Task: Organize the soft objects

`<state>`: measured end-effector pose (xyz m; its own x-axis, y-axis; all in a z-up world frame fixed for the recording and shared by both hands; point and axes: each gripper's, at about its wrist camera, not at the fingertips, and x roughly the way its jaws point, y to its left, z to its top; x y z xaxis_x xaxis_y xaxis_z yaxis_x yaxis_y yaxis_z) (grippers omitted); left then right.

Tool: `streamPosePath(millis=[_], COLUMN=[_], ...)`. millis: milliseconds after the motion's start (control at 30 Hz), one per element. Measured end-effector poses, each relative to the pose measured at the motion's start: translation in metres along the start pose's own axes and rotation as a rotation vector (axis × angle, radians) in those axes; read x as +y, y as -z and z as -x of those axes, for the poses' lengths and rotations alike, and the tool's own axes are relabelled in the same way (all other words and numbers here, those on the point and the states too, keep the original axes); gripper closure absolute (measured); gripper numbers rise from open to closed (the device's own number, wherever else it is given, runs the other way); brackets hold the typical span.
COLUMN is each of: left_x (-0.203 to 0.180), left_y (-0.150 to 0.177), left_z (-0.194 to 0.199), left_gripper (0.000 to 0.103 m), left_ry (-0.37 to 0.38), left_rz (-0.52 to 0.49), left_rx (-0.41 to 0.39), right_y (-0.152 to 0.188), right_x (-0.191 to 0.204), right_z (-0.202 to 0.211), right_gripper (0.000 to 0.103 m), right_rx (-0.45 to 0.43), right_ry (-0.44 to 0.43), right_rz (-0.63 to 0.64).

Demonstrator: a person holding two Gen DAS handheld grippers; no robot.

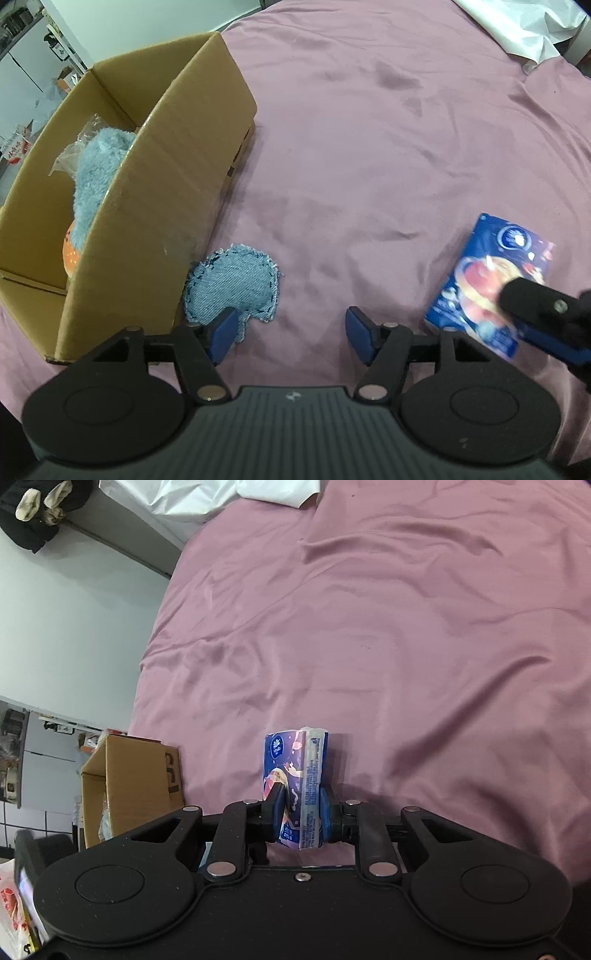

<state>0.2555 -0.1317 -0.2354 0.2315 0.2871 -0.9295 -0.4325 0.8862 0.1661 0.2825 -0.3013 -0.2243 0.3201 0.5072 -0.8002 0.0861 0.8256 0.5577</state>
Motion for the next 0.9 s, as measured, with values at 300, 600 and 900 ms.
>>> streamPosePath(millis=[300,600,900], left_x=[0.009,0.011,0.03], left_y=[-0.001,-0.007,-0.009], left_z=[0.0,-0.007,-0.007], left_gripper=[0.032,0.033,0.073], left_ry=[-0.004,-0.015,-0.024], left_rz=[0.065,0.074,0.131], left_rx=[-0.024,-0.023,-0.017], right_y=[0.003,0.002,-0.001], right_x=[0.0,0.003,0.003], right_z=[0.004,-0.003,-0.014], right_gripper=[0.083,0.083,0.073], right_rx=[0.002,0.022,0.05], right_ry=[0.0,0.023,0.014], right_rz=[-0.002,-0.003,-0.011])
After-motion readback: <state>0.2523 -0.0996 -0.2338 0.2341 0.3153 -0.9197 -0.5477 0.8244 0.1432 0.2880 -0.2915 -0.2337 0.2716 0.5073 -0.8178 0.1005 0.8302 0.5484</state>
